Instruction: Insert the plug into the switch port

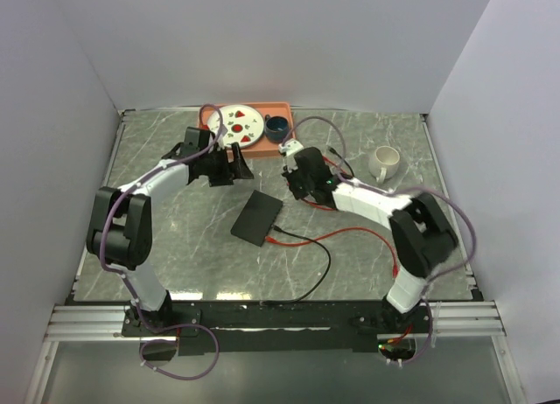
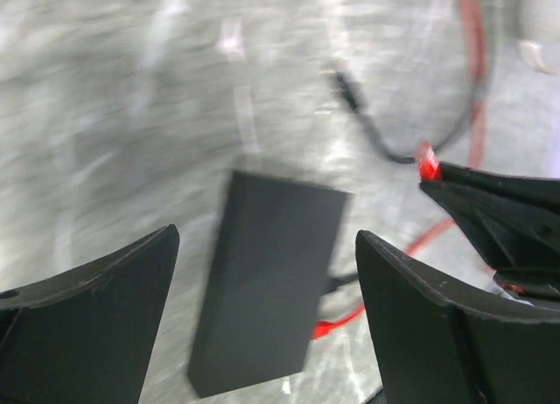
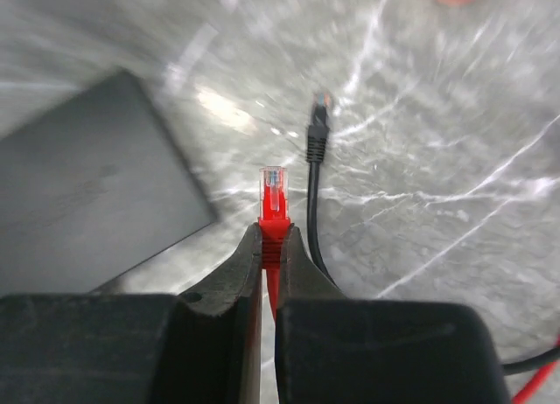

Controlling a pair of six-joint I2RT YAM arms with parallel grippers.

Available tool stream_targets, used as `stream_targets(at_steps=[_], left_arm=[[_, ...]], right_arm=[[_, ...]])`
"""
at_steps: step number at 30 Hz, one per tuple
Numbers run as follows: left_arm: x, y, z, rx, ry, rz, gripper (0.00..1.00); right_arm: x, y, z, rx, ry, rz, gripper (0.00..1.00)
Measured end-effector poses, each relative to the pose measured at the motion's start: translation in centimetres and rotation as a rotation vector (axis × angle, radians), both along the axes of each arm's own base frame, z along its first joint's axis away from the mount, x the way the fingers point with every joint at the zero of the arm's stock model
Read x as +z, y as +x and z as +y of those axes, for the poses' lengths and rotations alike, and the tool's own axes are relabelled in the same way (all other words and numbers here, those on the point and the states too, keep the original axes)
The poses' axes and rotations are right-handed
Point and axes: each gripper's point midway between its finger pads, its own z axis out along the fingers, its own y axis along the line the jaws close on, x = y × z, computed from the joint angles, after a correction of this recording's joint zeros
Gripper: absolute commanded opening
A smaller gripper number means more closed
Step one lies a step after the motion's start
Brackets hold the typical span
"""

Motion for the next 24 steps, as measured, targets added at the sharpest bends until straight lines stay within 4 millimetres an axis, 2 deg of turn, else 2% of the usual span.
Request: stream_targets(at_steps=[4, 6, 9, 13, 15, 18, 24], left_arm=[[1.4, -0.7, -2.2, -0.079, -0.141, -0.025, 0.79], [1.7, -1.4, -3.0, -0.11, -0.204, -0.018, 0.78], [1.8, -2.9, -4.2, -0.153, -0.278, 0.01, 0.77], [2.3, -4.4, -6.1, -0.211, -0.331, 0.033, 0.65], [2.7, -5.1, -7.1, -0.24, -0.353, 0.037, 0.65], [2.9, -6.0, -8.3, -0.28, -0.365, 0.042, 0.64], [2.8, -7.8, -10.5, -0.338, -0.357, 0.052, 0.53]], right_arm=[[3.6, -1.5, 0.2, 0.045, 0.092, -0.092, 0.0], [4.3, -2.5, 0.5, 0.068, 0.114, -0.117, 0.0], [3.7, -4.1, 1.5, 0.118, 0.114, -0.124, 0.0], [2.4, -6.2, 2.8, 0.187, 0.089, -0.118, 0.0], [2.2, -6.9, 3.4, 0.214, 0.081, -0.115, 0.0], [2.4, -6.9, 3.7, 0.224, 0.085, -0.128, 0.0], [2.4, -6.8, 3.6, 0.218, 0.081, -0.134, 0.0]])
